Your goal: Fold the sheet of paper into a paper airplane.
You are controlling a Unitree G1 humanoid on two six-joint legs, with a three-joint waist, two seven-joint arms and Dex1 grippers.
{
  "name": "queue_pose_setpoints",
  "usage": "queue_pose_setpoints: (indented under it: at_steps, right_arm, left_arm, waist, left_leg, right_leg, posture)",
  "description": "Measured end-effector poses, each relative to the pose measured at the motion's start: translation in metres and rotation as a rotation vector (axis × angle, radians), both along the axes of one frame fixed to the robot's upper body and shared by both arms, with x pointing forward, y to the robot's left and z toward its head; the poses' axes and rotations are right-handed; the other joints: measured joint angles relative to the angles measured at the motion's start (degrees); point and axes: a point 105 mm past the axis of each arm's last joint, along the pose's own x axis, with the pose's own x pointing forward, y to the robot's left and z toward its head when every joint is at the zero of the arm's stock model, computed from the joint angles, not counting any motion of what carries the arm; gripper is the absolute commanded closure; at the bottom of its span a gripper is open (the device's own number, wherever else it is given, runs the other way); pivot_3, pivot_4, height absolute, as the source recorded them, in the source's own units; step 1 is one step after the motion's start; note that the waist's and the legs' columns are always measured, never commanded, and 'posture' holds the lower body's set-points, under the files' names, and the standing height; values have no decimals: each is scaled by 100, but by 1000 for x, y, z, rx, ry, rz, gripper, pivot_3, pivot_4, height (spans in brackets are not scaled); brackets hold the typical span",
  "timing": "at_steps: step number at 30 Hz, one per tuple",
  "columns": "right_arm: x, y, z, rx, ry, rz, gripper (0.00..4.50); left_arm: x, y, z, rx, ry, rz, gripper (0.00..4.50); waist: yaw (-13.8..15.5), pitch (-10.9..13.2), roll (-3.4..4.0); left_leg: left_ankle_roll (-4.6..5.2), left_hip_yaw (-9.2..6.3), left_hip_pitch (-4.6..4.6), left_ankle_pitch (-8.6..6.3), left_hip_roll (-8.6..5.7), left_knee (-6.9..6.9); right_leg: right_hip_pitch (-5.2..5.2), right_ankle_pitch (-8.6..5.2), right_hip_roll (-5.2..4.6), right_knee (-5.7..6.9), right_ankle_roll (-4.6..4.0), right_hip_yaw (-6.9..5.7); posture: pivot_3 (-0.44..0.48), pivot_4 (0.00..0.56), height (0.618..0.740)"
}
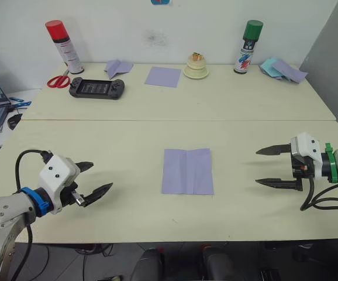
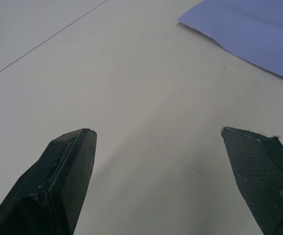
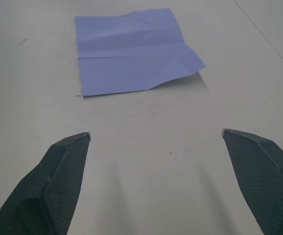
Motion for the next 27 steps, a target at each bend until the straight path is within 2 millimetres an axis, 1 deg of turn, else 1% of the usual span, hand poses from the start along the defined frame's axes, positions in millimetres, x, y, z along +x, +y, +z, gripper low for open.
queue_pose_setpoints:
  at_steps: [5, 6, 8, 9, 11, 14, 17, 20, 23, 27]
  right_arm:
    - [-3, 2, -3, -1, 3, -1, 0]
    - [-3, 3, -3, 3, 4, 0, 0]
    - [-3, 5, -3, 8, 10, -2, 0]
    - [-3, 8, -1, 16, 12, 0, 0]
    - [-4, 12, 2, 34, 11, 5, 0]
    - [-2, 18, 5, 60, 7, 0, 0]
    - [-5, 26, 8, 64, -3, 14, 0]
    - [-8, 32, 8, 67, 4, 13, 0]
    - [-10, 37, 9, 73, 7, 12, 0]
    - [-10, 43, 8, 87, 11, 6, 0]
  left_arm:
    - [4, -13, 5, -39, 19, -47, 33]
    - [4, -18, 6, -48, 25, -67, 211]
    - [4, -34, 10, -75, 30, -141, 651]
    - [4, -45, 12, -87, 31, -184, 975]
    - [7, -57, 14, -101, 33, -227, 1603]
    - [18, -79, 16, -115, 15, -280, 2587]
    - [28, -97, 8, -125, 28, -318, 3614]
    - [39, -115, -4, -127, 57, -351, 4483]
    - [50, -125, -17, -120, 73, -356, 4483]
    - [65, -135, -29, -133, 89, -337, 4483]
  waist:
    - [0, 0, 0]
    - [0, 0, 0]
    - [1, 0, 0]
    - [2, 0, 0]
    - [1, 0, 0]
    - [1, 0, 0]
    - [5, 0, 0]
    - [10, 0, 0]
    - [9, 0, 0]
    - [8, 0, 0]
  left_leg:
    - [0, -1, 0, 0, 0, 0]
    - [0, -1, 0, 0, 0, 0]
    - [0, 0, 0, 0, -1, 2]
    - [0, 0, 0, 0, -1, 3]
    - [0, -1, 1, 0, -1, 3]
    - [0, -3, 1, 0, -2, 4]
    - [0, -2, -1, 0, -3, 3]
    - [0, -3, -7, 1, -5, 5]
    - [0, -5, -12, 1, -5, 6]
    - [0, -9, -13, 1, -5, 9]
  right_leg:
    - [0, 0, 0, 1, 0, -1]
    - [0, 0, 0, 1, 0, -1]
    - [1, 0, 0, 2, 0, 1]
    - [2, 0, 0, 2, 1, 1]
    - [3, 0, 0, 4, 1, -1]
    - [2, 0, 1, 7, 1, -4]
    - [1, 0, 1, 8, 1, -3]
    - [-1, 0, 1, 8, 1, -4]
    - [-5, 0, 1, 8, 1, -6]
    - [-5, 1, 1, 10, 1, -8]
  posture:
    - [0, 150, 740]
    - [0, 150, 740]
    - [0, 150, 740]
    - [0, 150, 740]
    - [0, 150, 740]
    - [0, 150, 740]
    - [0, 150, 740]
    - [0, 150, 740]
    - [0, 150, 740]
    - [0, 150, 740]
